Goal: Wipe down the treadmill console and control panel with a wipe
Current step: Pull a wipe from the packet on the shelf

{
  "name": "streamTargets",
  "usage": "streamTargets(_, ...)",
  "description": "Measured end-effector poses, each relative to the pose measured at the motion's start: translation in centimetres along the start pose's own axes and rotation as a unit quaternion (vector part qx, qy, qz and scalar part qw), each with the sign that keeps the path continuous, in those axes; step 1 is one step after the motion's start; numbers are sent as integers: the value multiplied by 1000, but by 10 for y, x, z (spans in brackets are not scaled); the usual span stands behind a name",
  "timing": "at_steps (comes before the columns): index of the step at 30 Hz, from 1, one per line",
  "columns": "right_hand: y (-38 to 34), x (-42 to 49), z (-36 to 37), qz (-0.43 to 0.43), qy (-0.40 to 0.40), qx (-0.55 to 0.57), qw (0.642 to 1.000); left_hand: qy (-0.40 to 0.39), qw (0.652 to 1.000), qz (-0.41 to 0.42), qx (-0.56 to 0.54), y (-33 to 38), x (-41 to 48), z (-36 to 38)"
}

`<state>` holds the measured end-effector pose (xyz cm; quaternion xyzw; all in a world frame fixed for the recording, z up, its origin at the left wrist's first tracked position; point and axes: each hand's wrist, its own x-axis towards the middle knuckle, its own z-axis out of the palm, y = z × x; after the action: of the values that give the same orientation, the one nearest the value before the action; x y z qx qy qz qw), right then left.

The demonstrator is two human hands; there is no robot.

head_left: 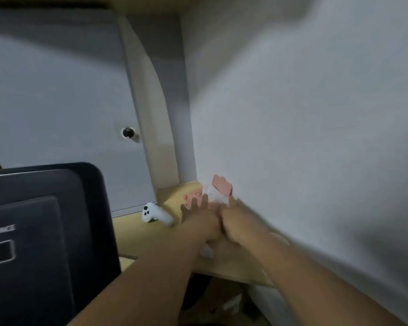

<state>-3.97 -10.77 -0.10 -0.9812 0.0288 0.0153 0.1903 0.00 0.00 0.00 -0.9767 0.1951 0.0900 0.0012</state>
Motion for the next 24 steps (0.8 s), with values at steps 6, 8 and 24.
streamTargets(6, 15, 51, 32, 37, -25, 10, 999, -2, 1000, -5, 29, -6, 56, 12)
streamTargets(8, 18, 56, 37, 27, 5, 5, 1000, 8, 1000, -3, 19, -9, 67, 18)
streamTargets(24, 17, 42, -37, -23, 210, 67, 975, 193, 931, -70, -302, 7, 59, -39)
